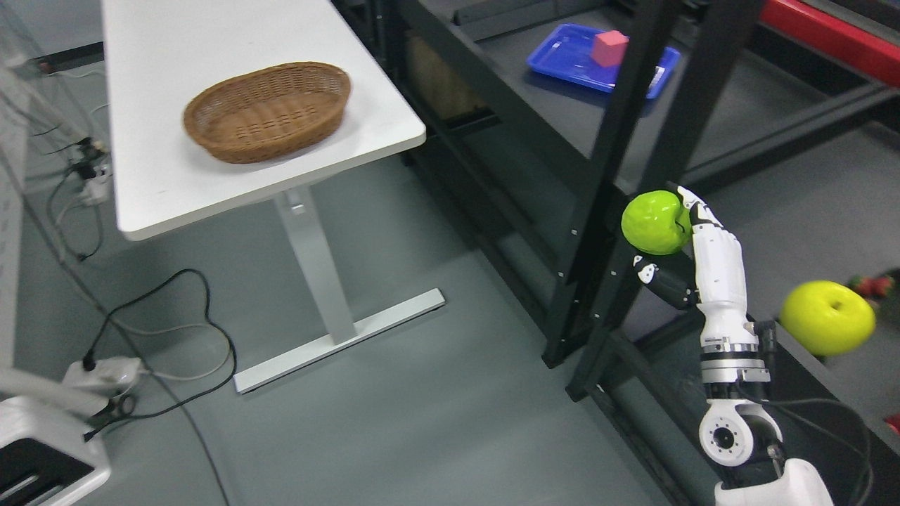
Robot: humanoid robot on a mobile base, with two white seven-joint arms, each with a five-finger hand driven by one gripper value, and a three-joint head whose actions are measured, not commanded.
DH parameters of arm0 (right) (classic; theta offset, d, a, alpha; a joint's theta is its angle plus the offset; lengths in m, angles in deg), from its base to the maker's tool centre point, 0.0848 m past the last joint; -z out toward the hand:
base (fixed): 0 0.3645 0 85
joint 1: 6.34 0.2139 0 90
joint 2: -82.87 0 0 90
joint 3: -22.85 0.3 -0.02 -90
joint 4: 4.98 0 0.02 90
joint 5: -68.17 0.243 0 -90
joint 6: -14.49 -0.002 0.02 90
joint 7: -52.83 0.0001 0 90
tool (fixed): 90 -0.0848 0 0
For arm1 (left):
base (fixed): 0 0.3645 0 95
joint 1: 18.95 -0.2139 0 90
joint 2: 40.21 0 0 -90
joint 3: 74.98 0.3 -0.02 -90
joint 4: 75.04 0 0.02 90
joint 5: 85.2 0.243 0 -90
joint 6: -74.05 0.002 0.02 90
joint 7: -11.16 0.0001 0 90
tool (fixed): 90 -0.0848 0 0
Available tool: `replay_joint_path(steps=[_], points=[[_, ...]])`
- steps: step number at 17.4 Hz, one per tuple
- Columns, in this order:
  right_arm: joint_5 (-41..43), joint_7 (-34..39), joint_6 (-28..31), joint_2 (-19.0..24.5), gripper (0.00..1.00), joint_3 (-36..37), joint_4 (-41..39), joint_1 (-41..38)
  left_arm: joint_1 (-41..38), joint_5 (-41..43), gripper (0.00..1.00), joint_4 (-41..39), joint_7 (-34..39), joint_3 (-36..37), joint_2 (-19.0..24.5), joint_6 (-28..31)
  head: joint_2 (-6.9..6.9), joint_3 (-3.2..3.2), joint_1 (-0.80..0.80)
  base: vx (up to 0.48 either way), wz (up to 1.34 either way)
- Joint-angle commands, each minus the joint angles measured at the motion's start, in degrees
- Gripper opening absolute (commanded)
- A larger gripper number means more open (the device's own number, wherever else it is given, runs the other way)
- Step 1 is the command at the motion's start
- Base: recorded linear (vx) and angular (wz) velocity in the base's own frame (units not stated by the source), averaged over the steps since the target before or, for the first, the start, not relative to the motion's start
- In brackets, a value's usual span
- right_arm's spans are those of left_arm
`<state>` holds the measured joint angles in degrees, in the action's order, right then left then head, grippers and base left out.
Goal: Place green apple on left shelf middle layer
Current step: 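Carry the apple in the right hand toward the shelf tray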
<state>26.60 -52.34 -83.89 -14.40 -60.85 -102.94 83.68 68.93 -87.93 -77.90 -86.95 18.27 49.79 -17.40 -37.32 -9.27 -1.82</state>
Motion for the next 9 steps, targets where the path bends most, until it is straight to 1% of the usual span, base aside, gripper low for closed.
replay_joint_path(steps=[1,4,7,9], points=[[0.00,-0.03,0.04,0.23,0.01,0.02,-0.04,0.95,0.00,0.00,1.00,0.05,0.02,0.00,1.00,0.04,0.00,0.00,0.00,-0.115,-0.86],[0.00,-0.03,0.04,0.23,0.00,0.02,-0.04,0.69,0.00,0.00,1.00,-0.04,0.02,0.00,1.00,0.04,0.00,0.00,0.00,-0.030,-1.05],[0.00,-0.03,0.04,0.23,0.01,0.02,-0.04,0.16,0.00,0.00,1.00,0.05,0.02,0.00,1.00,0.04,0.00,0.00,0.00,0.043,-1.18],[0.00,-0.03,0.04,0.23,0.01,0.02,-0.04,-0.28,0.00,0.00,1.00,-0.04,0.02,0.00,1.00,0.04,0.00,0.00,0.00,0.082,-0.93]])
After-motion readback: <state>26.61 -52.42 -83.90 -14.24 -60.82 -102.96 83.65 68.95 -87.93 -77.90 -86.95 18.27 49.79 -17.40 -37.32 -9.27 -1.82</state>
